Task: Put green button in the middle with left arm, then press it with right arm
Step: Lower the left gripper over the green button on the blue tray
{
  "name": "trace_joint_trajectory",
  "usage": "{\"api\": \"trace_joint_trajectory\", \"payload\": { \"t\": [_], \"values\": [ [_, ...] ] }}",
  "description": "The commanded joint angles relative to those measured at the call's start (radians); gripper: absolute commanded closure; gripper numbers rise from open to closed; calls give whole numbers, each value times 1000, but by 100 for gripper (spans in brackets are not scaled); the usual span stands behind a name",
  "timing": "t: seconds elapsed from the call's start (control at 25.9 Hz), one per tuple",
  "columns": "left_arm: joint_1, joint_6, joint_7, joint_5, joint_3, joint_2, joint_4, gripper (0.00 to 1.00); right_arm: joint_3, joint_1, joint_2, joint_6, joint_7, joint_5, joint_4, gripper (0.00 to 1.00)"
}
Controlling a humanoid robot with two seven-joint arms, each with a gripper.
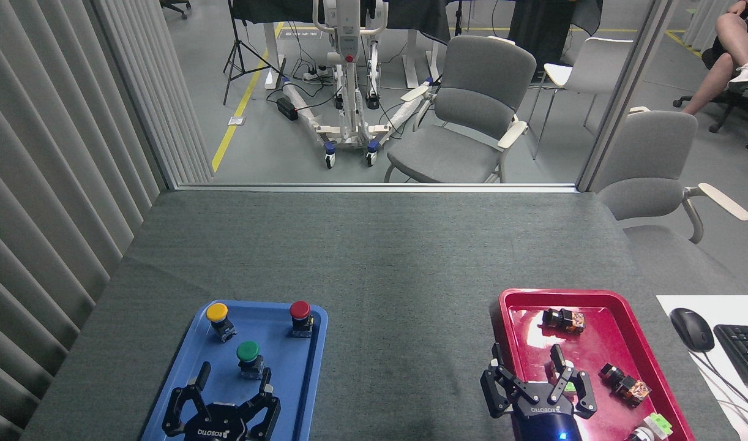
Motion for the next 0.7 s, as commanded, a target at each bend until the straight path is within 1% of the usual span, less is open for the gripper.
{"api": "trace_joint_trajectory", "payload": {
  "t": [0.0,0.08,0.19,0.27,0.35,0.58,0.66],
  "values": [
    [-35,1,-3,9,31,-1,37,0,1,2,-1,-3,-2,0,5,0],
    [-35,-2,-1,10,71,-4,36,0,1,0,2,-3,-2,0,3,0],
    [-26,-8,-17,9,71,4,-6,0,-1,0,1,-9,-1,-2,5,0],
    [-24,-45,-9,9,70,7,-23,0,-1,3,-1,-11,-1,-2,6,0],
    [-24,-85,-14,10,71,10,-16,0,-1,5,-2,-12,-1,-2,6,0],
    [-31,-108,0,13,70,18,28,0,1,10,-1,-9,-2,0,8,0],
    [-31,-117,25,13,70,21,40,0,-1,10,-1,-9,-2,0,8,0]
  ]
}}
